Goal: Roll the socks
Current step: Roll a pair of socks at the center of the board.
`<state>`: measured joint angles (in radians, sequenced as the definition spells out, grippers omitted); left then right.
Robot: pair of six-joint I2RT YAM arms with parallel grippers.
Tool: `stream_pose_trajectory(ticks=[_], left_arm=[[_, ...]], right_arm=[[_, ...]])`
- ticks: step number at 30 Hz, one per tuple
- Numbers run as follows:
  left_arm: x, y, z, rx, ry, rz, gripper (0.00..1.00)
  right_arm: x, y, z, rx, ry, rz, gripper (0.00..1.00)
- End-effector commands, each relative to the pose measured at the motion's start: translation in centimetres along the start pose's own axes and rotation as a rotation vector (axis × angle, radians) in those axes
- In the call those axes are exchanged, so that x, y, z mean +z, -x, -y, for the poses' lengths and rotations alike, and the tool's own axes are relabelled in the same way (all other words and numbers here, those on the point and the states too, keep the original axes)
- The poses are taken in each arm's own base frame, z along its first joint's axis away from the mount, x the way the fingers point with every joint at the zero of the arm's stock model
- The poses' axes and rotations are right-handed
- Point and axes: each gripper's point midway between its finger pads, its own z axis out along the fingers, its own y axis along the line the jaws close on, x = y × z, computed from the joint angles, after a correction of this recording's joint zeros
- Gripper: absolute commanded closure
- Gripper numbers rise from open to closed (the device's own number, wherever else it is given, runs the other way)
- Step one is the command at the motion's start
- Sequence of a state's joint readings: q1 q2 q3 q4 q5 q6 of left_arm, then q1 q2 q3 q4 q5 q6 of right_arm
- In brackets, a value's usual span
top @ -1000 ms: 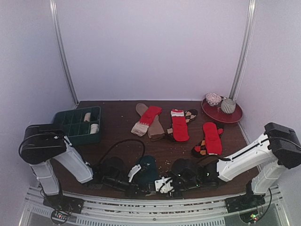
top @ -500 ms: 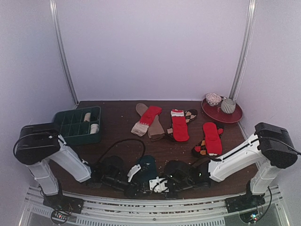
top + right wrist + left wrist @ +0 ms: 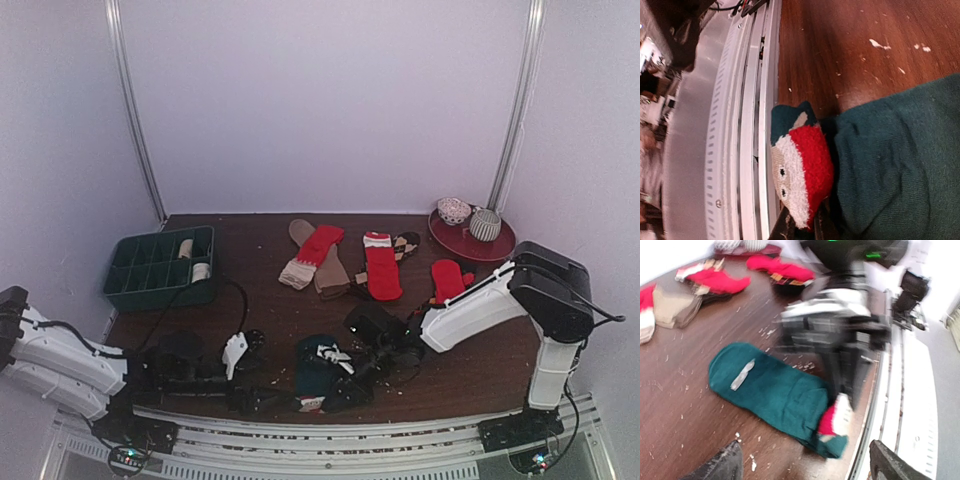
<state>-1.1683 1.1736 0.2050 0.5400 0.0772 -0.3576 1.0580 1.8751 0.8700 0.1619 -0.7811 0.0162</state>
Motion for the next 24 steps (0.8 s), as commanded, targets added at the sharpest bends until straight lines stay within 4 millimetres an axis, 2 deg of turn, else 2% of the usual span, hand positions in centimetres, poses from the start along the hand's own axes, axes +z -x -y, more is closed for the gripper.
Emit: stream_pose_trajectory(ticks=[1, 6, 7, 8, 11, 14, 20, 24], left_arm=[[-1.1, 2.8, 1.7, 0.197, -0.041, 0.191, 0.13], [1.0, 3.0, 3.1, 0.271, -0.115, 0.198, 0.14], [1.7, 1.9, 3.2, 0.275, -0.138, 0.168, 0.14], [2.4, 2.6, 3.7, 0.278, -0.159, 0.180, 0.14], [4.1, 1.9, 4.6, 0.276, -0.216, 0.154, 0.17], [4.9, 1.4, 5.1, 0.264, -0.257, 0.144, 0.19], [6.3, -0.6, 5.3, 0.244, -0.294, 0.074, 0.36], [6.4, -1.9, 5.1, 0.216, -0.295, 0.042, 0.46]], right_arm=[[0.1, -5.5, 0.4, 0.471, 0.154, -0.161, 0.99], [0.6, -6.4, 2.0, 0.565, 0.139, -0.215, 0.99], [0.7, -6.7, 2.3, 0.578, 0.134, -0.225, 0.99], [0.8, -6.8, 2.5, 0.588, 0.130, -0.229, 0.99], [0.7, -7.2, 2.9, 0.604, 0.117, -0.233, 0.99], [0.4, -7.4, 3.1, 0.618, 0.107, -0.227, 0.99], [0.3, -7.4, 3.2, 0.622, 0.106, -0.207, 0.99], [0.3, -7.0, 3.3, 0.620, 0.110, -0.197, 0.99]])
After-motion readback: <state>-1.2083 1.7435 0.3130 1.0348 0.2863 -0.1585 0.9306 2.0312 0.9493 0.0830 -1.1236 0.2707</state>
